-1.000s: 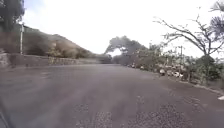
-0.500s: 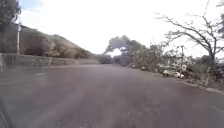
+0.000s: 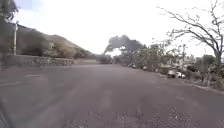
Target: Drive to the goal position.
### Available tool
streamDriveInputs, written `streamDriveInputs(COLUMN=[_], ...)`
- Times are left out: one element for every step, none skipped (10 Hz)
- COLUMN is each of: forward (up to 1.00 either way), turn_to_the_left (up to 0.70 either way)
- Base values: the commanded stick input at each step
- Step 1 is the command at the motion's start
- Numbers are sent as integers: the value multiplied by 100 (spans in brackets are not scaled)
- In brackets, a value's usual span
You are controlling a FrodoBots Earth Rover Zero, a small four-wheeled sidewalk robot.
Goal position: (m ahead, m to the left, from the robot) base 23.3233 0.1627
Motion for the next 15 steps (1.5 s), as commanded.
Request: streamDriveInputs(forward=[100, 100, 100, 100, 100, 100, 100, 100, 100, 100, 100, 100, 100, 100, 100], turn_to_the_left=[0, 0, 0, 0, 0, 0, 0, 0, 0, 0, 0, 0, 0, 0, 0])
